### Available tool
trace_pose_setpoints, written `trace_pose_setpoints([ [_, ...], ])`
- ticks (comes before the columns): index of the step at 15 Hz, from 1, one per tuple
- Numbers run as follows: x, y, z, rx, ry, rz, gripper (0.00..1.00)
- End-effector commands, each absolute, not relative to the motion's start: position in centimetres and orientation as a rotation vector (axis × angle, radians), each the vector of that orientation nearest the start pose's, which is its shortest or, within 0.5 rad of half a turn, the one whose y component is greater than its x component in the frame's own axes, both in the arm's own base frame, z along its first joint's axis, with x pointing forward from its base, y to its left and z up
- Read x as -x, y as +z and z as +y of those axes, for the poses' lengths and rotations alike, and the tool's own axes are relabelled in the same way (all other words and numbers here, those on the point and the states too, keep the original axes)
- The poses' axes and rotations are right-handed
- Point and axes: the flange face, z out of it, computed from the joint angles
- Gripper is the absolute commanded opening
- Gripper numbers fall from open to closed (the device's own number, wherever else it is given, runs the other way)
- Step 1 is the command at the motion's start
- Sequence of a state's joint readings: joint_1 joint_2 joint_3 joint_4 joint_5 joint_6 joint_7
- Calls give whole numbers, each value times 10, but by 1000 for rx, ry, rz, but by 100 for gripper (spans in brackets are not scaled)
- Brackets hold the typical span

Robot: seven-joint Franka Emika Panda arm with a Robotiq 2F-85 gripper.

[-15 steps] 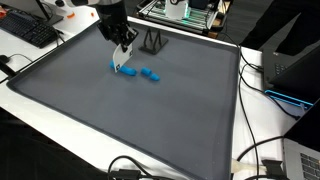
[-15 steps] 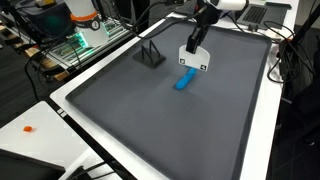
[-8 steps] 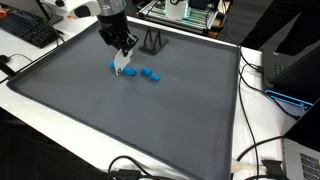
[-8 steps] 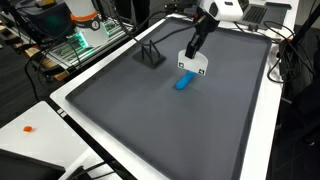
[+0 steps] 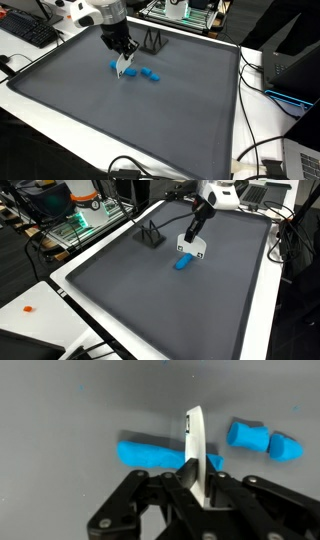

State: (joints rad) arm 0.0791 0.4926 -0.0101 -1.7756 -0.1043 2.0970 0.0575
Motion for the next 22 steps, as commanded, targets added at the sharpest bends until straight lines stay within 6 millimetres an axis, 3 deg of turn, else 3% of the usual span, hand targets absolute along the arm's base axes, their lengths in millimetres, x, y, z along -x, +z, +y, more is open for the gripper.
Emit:
trace_pose_setpoints([
  [1,-637,249,35,3233,283,-105,2],
  [9,-632,233,33,3228,341,-99,2],
  [22,-621,225,39,3184,537,-147,2],
])
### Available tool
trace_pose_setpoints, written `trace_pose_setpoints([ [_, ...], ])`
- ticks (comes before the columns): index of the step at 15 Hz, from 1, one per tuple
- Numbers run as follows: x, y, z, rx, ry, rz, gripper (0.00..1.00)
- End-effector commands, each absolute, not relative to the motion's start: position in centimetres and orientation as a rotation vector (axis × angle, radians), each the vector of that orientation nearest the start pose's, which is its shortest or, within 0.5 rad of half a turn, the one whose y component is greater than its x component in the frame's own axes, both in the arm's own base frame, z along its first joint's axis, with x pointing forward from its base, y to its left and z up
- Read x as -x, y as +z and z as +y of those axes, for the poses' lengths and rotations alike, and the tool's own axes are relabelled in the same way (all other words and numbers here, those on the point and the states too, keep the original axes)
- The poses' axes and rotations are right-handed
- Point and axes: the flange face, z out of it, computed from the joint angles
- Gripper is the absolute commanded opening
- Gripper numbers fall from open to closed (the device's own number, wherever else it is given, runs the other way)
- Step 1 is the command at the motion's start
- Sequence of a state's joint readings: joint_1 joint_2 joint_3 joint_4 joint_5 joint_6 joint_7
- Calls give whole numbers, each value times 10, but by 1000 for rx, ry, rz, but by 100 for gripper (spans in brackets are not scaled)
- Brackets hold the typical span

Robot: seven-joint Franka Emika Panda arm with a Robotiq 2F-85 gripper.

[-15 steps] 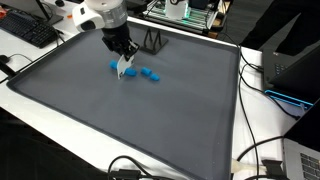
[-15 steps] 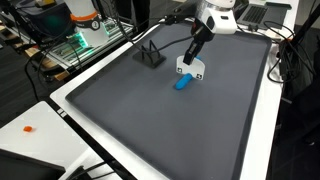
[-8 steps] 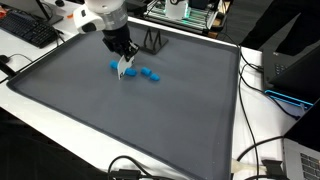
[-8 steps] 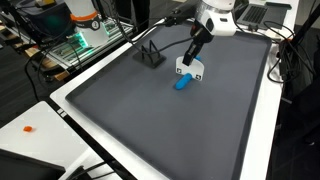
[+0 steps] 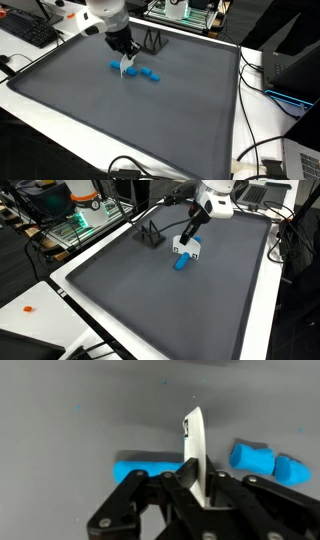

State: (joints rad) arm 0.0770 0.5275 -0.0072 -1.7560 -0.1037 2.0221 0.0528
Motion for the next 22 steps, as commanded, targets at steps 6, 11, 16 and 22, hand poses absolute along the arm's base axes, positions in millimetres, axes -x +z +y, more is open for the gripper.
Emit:
trace_pose_setpoints([
  [6,-624,236,50,3133,496,-173,2],
  [11,-628,247,45,3161,463,-158,2],
  [16,-631,254,44,3156,456,-145,2],
  [22,-639,272,36,3193,399,-128,2],
])
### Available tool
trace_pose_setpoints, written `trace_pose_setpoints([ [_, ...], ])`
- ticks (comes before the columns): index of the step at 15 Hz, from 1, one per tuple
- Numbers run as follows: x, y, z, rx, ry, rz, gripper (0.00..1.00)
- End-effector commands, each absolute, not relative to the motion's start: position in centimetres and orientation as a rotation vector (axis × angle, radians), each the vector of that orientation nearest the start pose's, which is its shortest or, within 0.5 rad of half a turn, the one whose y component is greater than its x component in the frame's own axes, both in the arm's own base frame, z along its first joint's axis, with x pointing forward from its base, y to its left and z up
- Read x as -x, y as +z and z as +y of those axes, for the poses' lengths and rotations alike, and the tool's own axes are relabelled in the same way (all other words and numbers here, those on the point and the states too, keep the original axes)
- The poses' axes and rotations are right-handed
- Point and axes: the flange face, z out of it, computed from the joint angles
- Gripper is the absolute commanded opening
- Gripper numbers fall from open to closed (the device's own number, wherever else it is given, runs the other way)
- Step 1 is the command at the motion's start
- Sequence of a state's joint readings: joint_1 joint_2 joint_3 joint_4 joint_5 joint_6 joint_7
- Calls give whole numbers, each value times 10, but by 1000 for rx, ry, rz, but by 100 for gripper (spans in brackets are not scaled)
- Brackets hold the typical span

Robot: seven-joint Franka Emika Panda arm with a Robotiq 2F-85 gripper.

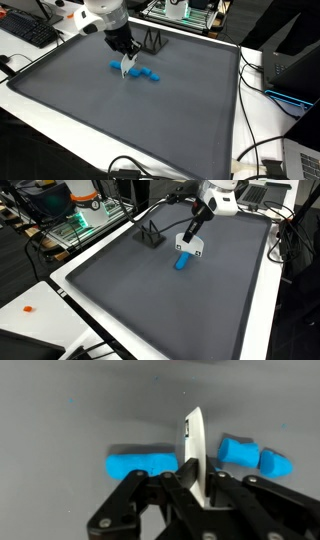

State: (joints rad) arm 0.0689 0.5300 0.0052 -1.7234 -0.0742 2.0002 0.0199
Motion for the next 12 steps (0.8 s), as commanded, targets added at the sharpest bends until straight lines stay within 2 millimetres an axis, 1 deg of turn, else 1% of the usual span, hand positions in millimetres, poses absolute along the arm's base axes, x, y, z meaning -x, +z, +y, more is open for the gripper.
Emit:
trace_pose_setpoints([
  [1,-641,276,34,3201,386,-123,2],
  [4,-646,287,26,3215,351,-106,2],
  [7,-651,292,17,3233,336,-90,2],
  [12,-654,287,3,3249,352,-68,2],
])
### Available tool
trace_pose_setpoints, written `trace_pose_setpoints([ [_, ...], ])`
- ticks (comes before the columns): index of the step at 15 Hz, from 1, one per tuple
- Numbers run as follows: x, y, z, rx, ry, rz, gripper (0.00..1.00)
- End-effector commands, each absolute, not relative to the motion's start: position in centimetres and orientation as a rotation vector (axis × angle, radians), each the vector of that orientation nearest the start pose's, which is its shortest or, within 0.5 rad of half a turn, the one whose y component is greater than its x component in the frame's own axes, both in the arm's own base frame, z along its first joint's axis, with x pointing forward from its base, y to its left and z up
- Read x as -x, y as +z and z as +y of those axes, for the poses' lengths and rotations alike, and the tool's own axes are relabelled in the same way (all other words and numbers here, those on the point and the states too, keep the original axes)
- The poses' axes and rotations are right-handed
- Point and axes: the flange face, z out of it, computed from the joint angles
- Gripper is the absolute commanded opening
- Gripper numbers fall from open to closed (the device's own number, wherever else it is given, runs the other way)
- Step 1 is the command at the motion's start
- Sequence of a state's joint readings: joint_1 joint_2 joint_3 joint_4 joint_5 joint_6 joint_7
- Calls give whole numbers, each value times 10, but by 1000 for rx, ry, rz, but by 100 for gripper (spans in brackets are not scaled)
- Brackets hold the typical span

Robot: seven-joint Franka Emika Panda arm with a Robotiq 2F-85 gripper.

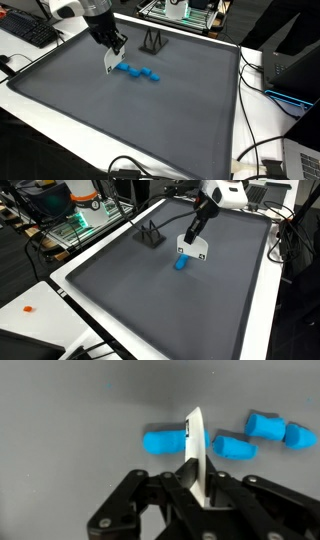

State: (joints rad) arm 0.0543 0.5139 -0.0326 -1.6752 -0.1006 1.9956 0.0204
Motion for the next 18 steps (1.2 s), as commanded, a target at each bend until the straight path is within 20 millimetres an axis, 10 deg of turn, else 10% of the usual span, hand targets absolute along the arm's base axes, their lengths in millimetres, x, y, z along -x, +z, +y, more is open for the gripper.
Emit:
trace_pose_setpoints([
  [1,-654,284,1,3249,355,-64,2],
  [18,-649,243,-4,3235,448,-74,2],
])
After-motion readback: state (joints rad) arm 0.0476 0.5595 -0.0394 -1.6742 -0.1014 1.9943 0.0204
